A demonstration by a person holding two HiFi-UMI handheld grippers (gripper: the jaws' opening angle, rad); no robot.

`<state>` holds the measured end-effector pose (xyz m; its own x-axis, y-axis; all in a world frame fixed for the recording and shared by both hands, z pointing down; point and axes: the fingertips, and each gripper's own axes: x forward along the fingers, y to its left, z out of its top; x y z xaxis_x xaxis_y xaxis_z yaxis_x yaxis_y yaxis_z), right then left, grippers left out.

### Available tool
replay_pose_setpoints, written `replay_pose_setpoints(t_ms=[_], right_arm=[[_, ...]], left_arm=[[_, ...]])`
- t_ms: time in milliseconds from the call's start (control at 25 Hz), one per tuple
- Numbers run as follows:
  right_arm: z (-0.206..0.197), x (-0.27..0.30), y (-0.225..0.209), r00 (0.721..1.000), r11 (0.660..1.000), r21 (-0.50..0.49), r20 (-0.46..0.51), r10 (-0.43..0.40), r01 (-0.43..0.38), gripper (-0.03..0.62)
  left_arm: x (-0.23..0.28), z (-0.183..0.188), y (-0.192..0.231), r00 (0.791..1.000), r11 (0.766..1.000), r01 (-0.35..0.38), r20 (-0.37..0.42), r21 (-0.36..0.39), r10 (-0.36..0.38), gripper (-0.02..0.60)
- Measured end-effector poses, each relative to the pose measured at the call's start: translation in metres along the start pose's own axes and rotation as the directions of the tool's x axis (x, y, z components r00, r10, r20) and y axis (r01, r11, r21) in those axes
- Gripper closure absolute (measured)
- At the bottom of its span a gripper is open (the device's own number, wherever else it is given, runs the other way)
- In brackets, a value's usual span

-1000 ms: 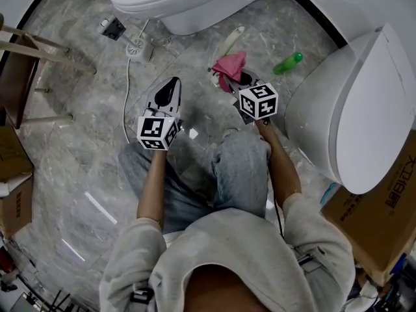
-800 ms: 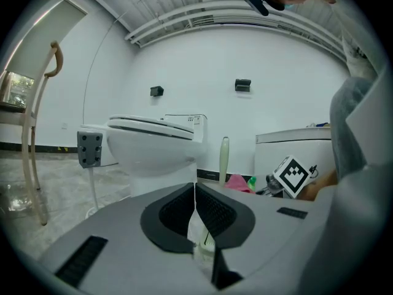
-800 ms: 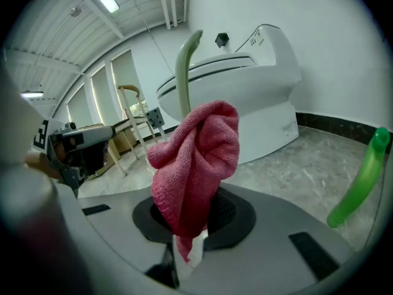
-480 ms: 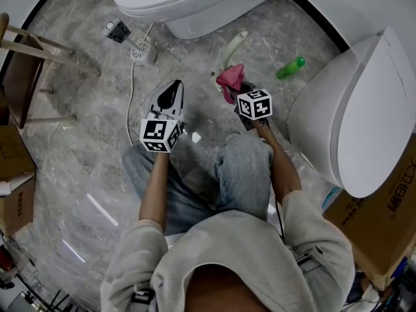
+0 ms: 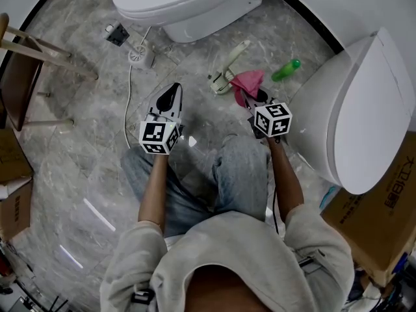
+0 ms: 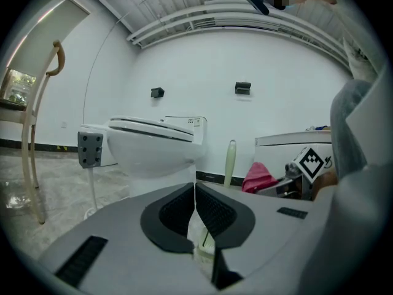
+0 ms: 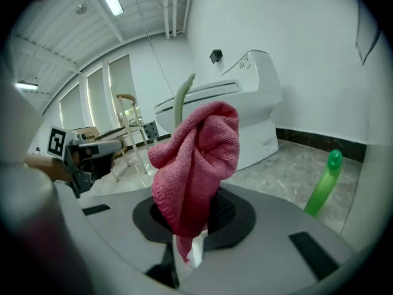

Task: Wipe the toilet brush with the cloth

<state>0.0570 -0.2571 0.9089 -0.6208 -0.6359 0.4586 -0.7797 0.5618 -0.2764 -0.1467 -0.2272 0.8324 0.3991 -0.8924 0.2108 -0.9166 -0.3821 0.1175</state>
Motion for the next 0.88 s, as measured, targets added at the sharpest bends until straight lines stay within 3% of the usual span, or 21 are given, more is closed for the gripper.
replay_pose_setpoints(t_ms=[360,560,720,880], right_arm=[[0.096,-0.028,-0.018,0.982,0.996,-0.060,0.177,-0.059,0.070,0.522],[0.126,-0.020,-0.035,0.969,0.997,0.002,0.236,-0.079,0.081,0.522],[0.140,-0.006,-0.030,0.966,0.999,0.027,0.255,-0.051,0.045,0.522],[0.124,0.012,-0.017,0.975,0.998,0.062,0.220,-0.002,-0.012,0.522]], left_arm=[[0.001,0.005,-0.004,1.000,1.000,0.013,0.015,0.003,-0.013,0.557],[0.002,0.005,-0.007,1.000,1.000,0.018,0.009,0.013,-0.018,0.557],[0.001,0.005,-0.004,1.000,1.000,0.010,0.007,0.014,-0.010,0.557],[0.001,0.005,-0.003,1.000,1.000,0.007,0.004,0.017,-0.007,0.557]])
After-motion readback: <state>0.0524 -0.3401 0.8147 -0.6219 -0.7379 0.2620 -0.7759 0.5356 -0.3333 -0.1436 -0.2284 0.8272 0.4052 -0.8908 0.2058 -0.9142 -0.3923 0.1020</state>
